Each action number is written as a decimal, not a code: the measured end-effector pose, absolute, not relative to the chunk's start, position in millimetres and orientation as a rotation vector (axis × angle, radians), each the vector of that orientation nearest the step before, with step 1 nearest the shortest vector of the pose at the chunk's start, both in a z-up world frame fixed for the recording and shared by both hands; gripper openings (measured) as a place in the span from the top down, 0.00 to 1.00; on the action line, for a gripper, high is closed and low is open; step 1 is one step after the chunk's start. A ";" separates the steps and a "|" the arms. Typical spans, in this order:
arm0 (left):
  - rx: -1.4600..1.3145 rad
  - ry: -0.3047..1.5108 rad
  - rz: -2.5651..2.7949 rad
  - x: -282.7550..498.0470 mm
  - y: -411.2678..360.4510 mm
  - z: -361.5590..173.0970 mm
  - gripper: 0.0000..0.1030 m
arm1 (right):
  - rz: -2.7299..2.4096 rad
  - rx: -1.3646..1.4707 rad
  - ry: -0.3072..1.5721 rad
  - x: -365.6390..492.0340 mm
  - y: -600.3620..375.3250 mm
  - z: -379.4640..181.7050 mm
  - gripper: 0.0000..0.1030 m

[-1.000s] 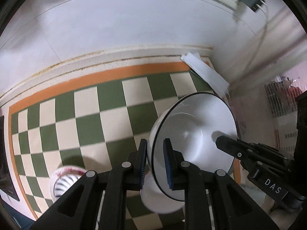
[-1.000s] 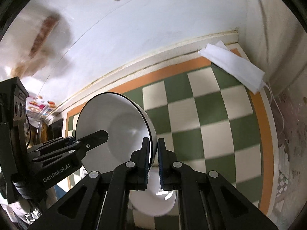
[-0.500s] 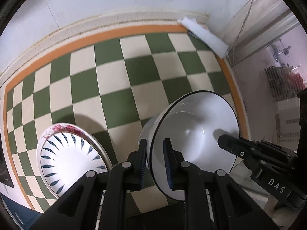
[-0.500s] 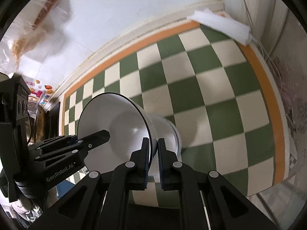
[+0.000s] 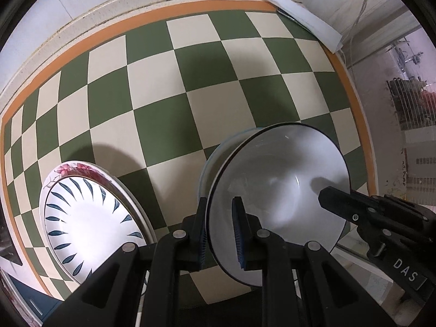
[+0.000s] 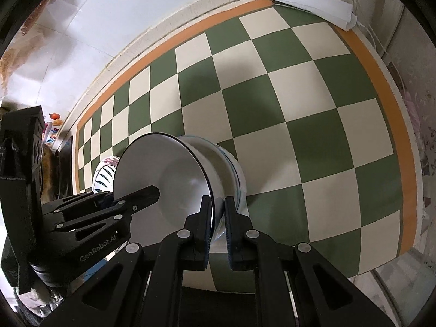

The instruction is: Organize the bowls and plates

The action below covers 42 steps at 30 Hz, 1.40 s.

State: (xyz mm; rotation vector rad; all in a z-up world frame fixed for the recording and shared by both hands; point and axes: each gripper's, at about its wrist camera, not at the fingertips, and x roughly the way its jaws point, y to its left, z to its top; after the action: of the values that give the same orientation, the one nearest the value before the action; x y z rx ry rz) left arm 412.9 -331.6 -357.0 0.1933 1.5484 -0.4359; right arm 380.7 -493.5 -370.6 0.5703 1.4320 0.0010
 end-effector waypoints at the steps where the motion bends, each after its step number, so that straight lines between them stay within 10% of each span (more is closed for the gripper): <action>1: 0.193 1.549 -0.436 413.5 -331.8 -358.0 0.86 | 0.000 0.570 1.435 381.2 -493.9 -371.7 0.89; 42: 0.150 1.546 -0.465 413.5 -317.2 -339.5 0.85 | -0.040 0.617 1.449 376.2 -496.6 -367.5 0.89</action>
State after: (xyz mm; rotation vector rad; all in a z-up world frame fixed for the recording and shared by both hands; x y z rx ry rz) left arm 413.5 -317.2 -339.5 0.1504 1.5456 -0.4649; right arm 376.2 -496.6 -367.5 0.6166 1.4491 -0.0397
